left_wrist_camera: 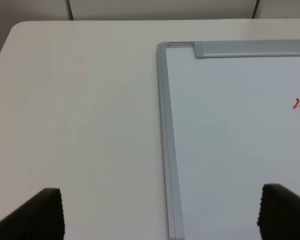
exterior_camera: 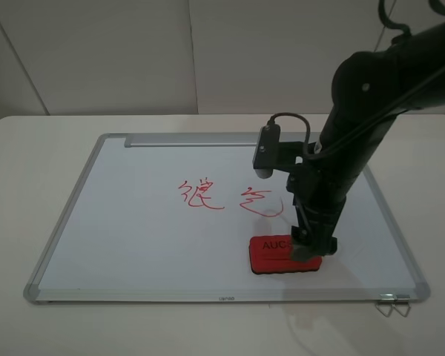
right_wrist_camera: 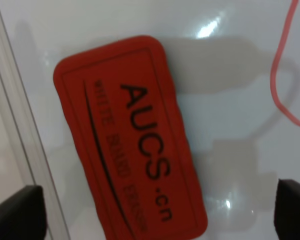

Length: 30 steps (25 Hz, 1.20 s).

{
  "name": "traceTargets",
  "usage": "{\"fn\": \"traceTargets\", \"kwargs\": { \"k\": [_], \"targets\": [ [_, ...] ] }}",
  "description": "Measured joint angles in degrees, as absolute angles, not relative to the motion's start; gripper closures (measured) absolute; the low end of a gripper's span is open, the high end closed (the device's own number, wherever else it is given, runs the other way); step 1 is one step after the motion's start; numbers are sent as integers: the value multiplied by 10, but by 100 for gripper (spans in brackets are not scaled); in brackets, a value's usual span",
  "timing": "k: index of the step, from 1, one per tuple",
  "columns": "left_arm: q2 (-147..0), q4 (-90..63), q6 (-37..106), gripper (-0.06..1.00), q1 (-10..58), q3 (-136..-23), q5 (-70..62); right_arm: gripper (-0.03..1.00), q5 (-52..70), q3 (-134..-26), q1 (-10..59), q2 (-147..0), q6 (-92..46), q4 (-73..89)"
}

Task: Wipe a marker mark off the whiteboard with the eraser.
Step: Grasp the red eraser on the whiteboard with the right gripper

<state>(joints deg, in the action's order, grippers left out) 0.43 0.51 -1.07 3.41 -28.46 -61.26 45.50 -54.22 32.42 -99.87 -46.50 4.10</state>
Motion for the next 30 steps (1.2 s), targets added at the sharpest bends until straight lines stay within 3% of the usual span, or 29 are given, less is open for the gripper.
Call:
{"fn": "traceTargets", "kwargs": {
  "k": [17,30],
  "targets": [
    [4,5,-11,17,34,-285,-613,15,419,-543,374,-1054,-467,9],
    [4,5,-11,17,34,-285,-613,15,430,-543,375,-1073,-467,-24]
  ]
}}
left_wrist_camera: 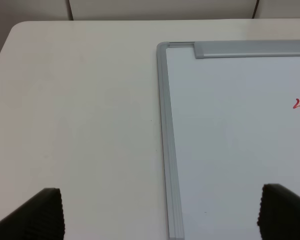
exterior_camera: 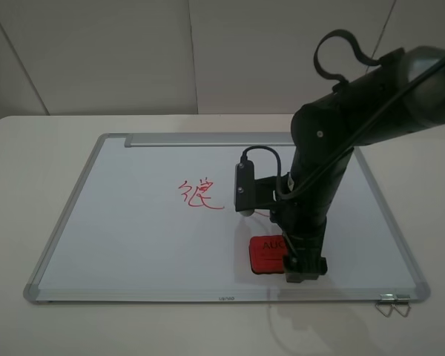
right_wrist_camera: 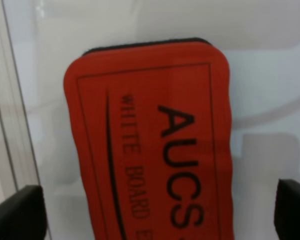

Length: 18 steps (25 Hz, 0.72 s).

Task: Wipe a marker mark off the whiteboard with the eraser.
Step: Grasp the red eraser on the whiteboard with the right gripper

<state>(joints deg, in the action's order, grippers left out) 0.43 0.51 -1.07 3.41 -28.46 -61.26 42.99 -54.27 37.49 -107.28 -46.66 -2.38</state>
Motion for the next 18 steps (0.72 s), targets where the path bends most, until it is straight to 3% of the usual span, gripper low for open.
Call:
{"fn": "traceTargets", "kwargs": {
  "k": [9,18],
  "targets": [
    [4,5,-11,17,34,-285,-613,15,427,-543,375,-1074,-467,-28],
    [4,5,-11,17,34,-285,-613,25,430,-543,375,-1081,-467,-29]
  ]
}}
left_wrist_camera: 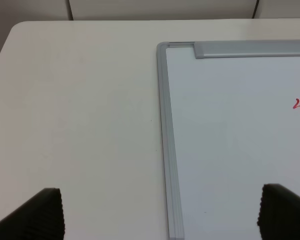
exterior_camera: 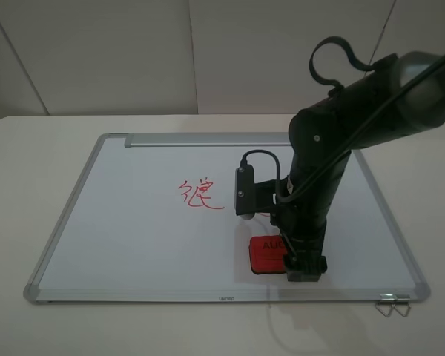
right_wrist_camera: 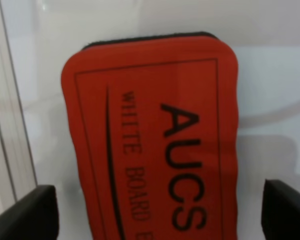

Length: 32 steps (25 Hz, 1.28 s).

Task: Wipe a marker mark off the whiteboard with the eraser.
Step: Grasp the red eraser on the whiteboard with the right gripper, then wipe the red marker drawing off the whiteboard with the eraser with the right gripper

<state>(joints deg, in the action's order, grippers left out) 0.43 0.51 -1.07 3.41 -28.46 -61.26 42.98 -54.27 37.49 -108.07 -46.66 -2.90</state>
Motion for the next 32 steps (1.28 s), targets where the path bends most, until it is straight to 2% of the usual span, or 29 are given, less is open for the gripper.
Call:
{"fn": "traceTargets", "kwargs": {
  "k": [4,10,25,29,32],
  "targets": [
    [4,5,-11,17,34,-285,-613,29,426,-543,375,-1081,-467,-29],
    [4,5,-11,17,34,-285,-613,47,423,-543,375,-1081,-467,-29],
    [4,5,-11,17,34,-285,-613,47,426,-546,375,-1081,-467,-29],
    [4,5,-11,17,34,-285,-613,47,473,-590,375,-1077,-450,-25],
    [4,5,-11,17,34,-285,-613,47,503,-643,375,-1072,-384,-8]
  ]
}}
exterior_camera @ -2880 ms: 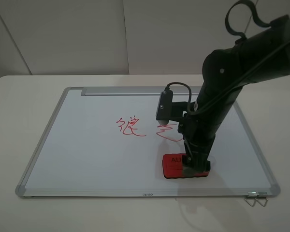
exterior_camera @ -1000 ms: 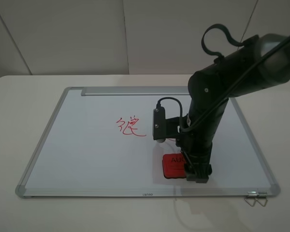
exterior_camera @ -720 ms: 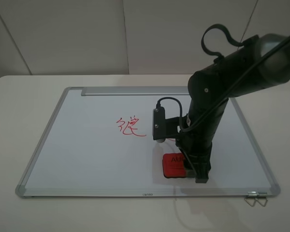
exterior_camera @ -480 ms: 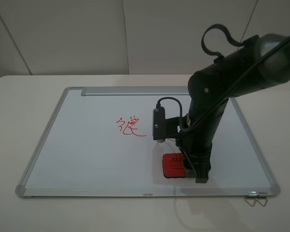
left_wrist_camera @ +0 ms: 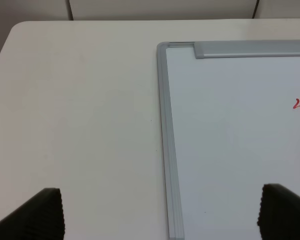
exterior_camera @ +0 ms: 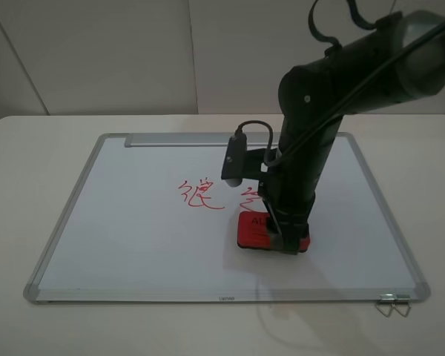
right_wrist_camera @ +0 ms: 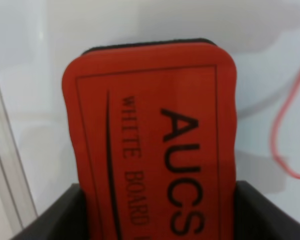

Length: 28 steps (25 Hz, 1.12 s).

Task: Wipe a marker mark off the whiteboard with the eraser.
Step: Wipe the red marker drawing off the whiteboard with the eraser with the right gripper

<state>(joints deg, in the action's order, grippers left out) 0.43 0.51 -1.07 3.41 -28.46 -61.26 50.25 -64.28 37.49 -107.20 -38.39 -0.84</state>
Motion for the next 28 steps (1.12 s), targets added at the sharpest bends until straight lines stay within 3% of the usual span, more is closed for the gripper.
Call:
{"fn": "traceTargets", "kwargs": {
  "k": [13,22,28],
  "targets": [
    [4,5,-11,17,34,-285,-613,47,585,-895,394,-1197,58,-32],
    [4,5,-11,17,34,-285,-613,47,617,-1052,445,-1308,179,-36],
    [4,5,-11,17,34,-285,-613,47,641,-1098,466,-1363,223,-37]
  ]
}}
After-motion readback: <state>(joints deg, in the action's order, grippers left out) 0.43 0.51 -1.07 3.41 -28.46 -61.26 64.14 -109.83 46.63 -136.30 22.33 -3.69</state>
